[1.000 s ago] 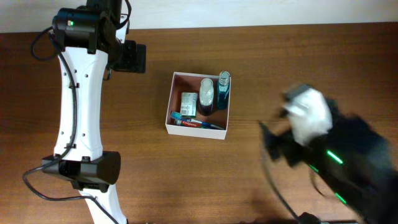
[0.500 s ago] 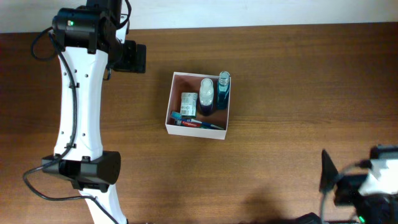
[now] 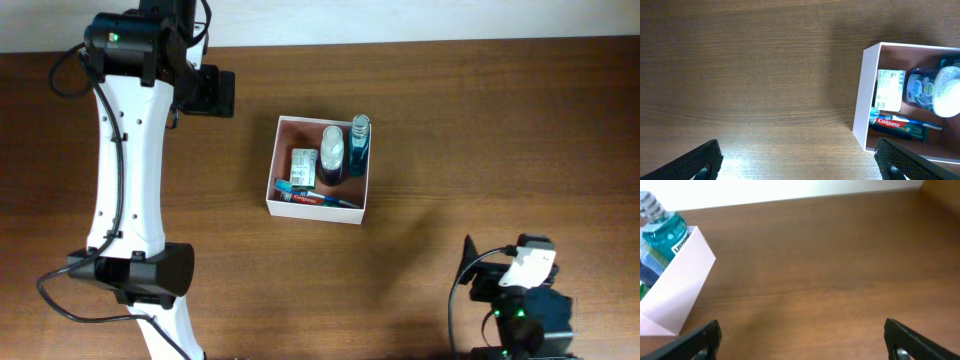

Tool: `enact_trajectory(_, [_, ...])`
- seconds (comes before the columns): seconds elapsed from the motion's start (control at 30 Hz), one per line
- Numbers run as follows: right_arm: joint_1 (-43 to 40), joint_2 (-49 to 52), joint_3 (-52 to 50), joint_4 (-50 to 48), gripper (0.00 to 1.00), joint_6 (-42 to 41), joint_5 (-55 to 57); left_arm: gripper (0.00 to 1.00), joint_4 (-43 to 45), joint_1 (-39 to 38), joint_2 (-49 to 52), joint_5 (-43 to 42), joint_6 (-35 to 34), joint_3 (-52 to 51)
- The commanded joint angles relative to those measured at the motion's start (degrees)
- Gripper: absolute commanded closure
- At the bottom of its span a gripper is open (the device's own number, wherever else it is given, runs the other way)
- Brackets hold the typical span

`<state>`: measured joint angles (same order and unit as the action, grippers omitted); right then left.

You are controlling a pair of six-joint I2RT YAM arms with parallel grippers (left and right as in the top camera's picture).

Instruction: Pack container

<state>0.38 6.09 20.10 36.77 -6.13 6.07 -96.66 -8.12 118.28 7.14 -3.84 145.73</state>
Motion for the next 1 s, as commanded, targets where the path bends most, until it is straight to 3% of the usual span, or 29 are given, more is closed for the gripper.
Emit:
enact_trajectory(0.0, [-0.6, -4.8, -4.8, -1.5, 0.01, -5.4, -1.6, 0.01, 0.0, 0.1, -0.5, 0.4, 0.9, 0.6])
enact_trajectory(0.33, [-0.5, -5.9, -11.2, -1.1, 0.01, -5.3, -1.6, 0.01, 0.0, 0.1, -0.5, 0.4, 0.9, 0.6])
enact_trajectory(0.97, [-0.5, -5.6, -11.1, -1.0, 0.01, -5.3, -1.6, 0.01, 0.0, 0.1, -0.5, 0.4, 0.9, 0.6])
